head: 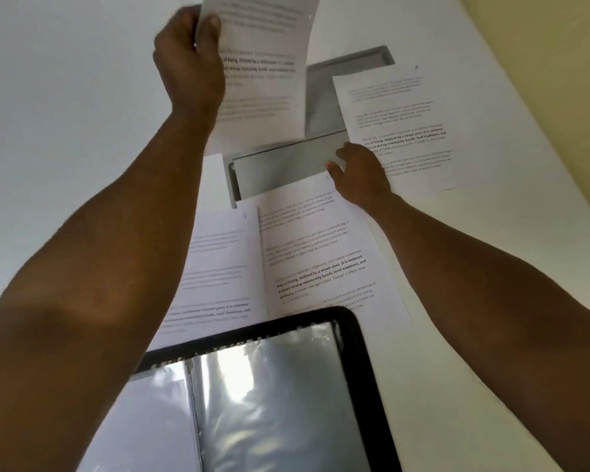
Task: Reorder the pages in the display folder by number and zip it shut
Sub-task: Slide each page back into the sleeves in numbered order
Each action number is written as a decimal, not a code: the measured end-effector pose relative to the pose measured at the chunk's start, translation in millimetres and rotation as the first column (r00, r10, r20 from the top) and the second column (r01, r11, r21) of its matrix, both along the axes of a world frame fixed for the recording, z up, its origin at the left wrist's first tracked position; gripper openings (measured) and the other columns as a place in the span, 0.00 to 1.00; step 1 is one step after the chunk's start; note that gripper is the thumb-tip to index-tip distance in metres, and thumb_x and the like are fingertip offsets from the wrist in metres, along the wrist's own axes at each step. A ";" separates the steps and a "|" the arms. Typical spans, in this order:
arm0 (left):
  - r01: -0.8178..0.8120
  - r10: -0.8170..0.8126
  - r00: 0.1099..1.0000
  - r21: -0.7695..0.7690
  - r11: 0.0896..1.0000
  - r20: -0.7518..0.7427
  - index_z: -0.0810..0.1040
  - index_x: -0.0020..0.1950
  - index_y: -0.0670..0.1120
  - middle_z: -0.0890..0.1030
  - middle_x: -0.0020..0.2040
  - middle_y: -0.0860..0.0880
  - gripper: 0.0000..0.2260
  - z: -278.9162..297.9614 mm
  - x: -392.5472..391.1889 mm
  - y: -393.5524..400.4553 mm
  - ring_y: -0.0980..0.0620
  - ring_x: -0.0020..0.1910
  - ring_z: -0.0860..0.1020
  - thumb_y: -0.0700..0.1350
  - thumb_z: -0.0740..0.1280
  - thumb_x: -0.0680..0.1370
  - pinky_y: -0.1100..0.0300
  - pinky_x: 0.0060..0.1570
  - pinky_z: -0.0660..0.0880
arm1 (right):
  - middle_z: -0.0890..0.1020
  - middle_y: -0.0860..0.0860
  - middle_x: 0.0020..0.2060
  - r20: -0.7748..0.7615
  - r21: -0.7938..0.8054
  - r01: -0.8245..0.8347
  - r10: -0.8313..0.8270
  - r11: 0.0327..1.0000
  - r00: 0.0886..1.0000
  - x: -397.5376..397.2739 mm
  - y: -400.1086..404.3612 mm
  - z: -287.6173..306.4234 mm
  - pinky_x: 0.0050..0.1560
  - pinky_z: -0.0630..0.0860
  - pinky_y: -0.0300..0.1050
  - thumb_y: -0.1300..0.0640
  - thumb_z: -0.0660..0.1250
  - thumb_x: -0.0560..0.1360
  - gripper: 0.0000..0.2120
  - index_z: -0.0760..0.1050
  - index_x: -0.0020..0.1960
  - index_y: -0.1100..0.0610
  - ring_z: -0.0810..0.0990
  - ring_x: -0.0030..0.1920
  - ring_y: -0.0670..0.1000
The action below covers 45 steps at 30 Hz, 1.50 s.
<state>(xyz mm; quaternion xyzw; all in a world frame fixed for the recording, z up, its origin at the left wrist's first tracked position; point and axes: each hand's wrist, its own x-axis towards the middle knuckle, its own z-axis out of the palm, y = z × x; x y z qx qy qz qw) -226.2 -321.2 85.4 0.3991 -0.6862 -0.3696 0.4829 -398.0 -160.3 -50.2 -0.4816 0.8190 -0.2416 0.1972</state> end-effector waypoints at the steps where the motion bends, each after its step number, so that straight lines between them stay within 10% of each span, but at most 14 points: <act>1: 0.017 -0.018 0.999 -0.023 1.000 -0.033 0.77 0.45 0.46 0.83 0.42 0.48 0.07 12.7 6.6 2.8 0.50 0.41 0.83 0.44 0.62 0.80 0.54 0.40 0.80 | 0.73 0.57 0.68 0.041 -0.021 0.038 -0.037 0.999 0.998 2.7 -0.6 9.7 0.71 0.64 0.46 0.49 0.63 0.80 0.22 0.72 0.68 0.62 0.70 0.70 0.55; 11: -0.024 0.082 0.990 0.432 0.902 -0.116 0.81 0.51 0.47 0.85 0.51 0.47 0.05 56.2 108.3 83.4 0.48 0.50 0.84 0.45 0.67 0.78 0.48 0.53 0.80 | 0.84 0.48 0.53 0.682 -0.183 0.287 -0.089 0.941 0.726 62.0 21.2 135.4 0.58 0.79 0.51 0.31 0.63 0.72 0.27 0.77 0.58 0.50 0.82 0.54 0.50; 15: -0.009 0.102 0.988 0.622 0.783 -0.115 0.81 0.57 0.44 0.84 0.54 0.46 0.09 41.4 153.1 136.9 0.46 0.52 0.83 0.44 0.67 0.79 0.46 0.54 0.80 | 0.85 0.55 0.50 0.828 -0.164 0.245 -0.002 0.955 0.561 87.3 69.2 151.2 0.55 0.80 0.58 0.47 0.72 0.73 0.17 0.79 0.54 0.58 0.84 0.52 0.56; 22: 0.057 0.067 0.991 0.808 0.587 -0.118 0.81 0.56 0.44 0.85 0.52 0.44 0.08 -2.6 198.5 229.8 0.43 0.52 0.83 0.43 0.69 0.78 0.42 0.56 0.78 | 0.84 0.49 0.52 0.720 -0.095 0.197 -0.070 0.976 0.690 141.4 161.9 141.7 0.46 0.81 0.39 0.55 0.72 0.75 0.12 0.80 0.57 0.56 0.84 0.47 0.46; 28: -0.170 0.051 0.982 0.741 0.650 0.181 0.80 0.46 0.48 0.83 0.46 0.47 0.07 -50.4 227.9 288.4 0.45 0.47 0.81 0.48 0.64 0.81 0.53 0.45 0.78 | 0.82 0.48 0.47 0.631 -0.076 0.360 -0.235 0.930 0.739 161.4 223.1 125.4 0.42 0.78 0.38 0.54 0.70 0.76 0.12 0.79 0.59 0.55 0.81 0.44 0.44; 31: -0.144 -0.266 0.738 0.530 0.836 0.620 0.76 0.63 0.46 0.79 0.59 0.46 0.14 -88.7 248.8 299.1 0.43 0.59 0.77 0.49 0.65 0.78 0.50 0.56 0.76 | 0.82 0.47 0.45 0.626 -0.086 0.496 -0.340 0.864 0.701 152.5 248.6 123.5 0.37 0.77 0.37 0.54 0.70 0.76 0.12 0.78 0.59 0.54 0.80 0.40 0.46; 35: 0.054 -0.391 0.402 0.405 0.913 0.828 0.63 0.75 0.47 0.67 0.72 0.45 0.33 -107.7 245.8 298.1 0.43 0.70 0.67 0.55 0.70 0.74 0.47 0.66 0.68 | 0.82 0.45 0.41 0.639 -0.090 0.602 -0.417 0.794 0.646 138.1 276.3 123.5 0.32 0.75 0.39 0.55 0.70 0.77 0.09 0.78 0.56 0.54 0.80 0.37 0.46; 45: 0.163 -0.358 0.198 0.329 0.930 0.912 0.71 0.66 0.49 0.70 0.62 0.45 0.30 -104.8 223.8 271.7 0.44 0.61 0.71 0.56 0.76 0.67 0.50 0.59 0.70 | 0.83 0.45 0.44 0.686 -0.066 0.667 -0.452 0.742 0.570 117.3 298.8 116.1 0.46 0.79 0.48 0.57 0.70 0.77 0.07 0.79 0.54 0.53 0.82 0.44 0.48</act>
